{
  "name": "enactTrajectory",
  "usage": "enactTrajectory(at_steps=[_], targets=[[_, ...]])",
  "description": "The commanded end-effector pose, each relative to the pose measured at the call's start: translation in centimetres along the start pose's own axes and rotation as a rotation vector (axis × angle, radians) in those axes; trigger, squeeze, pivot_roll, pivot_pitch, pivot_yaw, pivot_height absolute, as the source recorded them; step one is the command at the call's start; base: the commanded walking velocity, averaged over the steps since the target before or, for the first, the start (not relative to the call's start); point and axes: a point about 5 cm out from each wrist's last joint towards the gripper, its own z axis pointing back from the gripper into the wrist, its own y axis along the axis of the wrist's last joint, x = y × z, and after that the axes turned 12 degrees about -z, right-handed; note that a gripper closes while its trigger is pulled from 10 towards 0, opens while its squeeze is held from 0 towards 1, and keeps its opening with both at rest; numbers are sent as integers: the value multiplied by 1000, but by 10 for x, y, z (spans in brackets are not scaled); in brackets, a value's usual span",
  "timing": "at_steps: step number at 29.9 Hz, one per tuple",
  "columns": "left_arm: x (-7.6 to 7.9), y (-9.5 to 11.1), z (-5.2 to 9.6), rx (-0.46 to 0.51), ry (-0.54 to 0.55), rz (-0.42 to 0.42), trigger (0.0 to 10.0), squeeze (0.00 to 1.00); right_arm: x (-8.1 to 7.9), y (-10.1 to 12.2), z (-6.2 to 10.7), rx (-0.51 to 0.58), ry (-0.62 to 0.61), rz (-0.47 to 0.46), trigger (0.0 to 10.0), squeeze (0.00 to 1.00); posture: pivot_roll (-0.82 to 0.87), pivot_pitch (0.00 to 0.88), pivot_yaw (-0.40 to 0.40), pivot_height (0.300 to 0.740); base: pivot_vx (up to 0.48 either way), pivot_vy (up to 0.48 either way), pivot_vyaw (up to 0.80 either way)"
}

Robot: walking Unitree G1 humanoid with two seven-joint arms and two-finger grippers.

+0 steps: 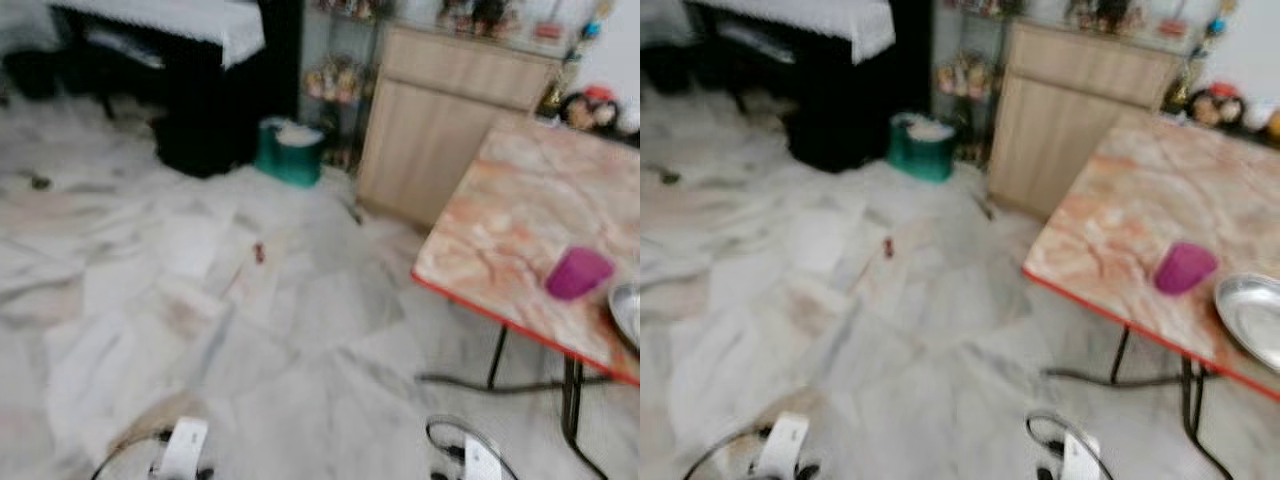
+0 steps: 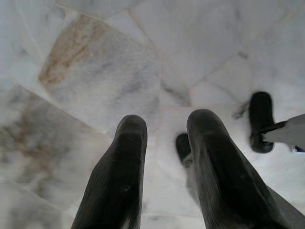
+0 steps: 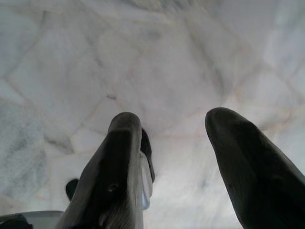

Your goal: Setting the table

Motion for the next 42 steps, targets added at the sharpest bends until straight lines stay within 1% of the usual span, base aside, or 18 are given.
enactTrajectory(at_steps=[1,6,13,21,30,33,42], targets=[[5,2,-1,1,-12,17,10000,0,8,-1,1,0,-19,1,10000,0,68,0,-27,740,0,0,-669],[3,1,-1,-2,-3,36,10000,0,10,-1,2,-1,-23,-1,10000,0,66,0,-25,740,0,0,-670],[4,0,-1,-4,0,43,10000,0,11,-2,2,-3,-23,0,10000,0,72,0,-28,740,0,0,-669],[6,2,-1,-4,6,45,10000,0,8,1,1,2,-22,-5,10000,0,76,0,-21,740,0,0,-669],[1,2,-1,-5,16,43,10000,0,5,-1,1,2,-18,-17,10000,0,80,0,-8,740,0,0,-654],[-1,3,-1,-4,21,39,10000,0,7,-3,2,5,-21,-24,10000,0,77,0,0,740,0,0,0],[-4,6,-1,3,34,47,10000,0,5,-5,2,11,-16,-30,10000,0,78,0,-5,740,0,0,0]])
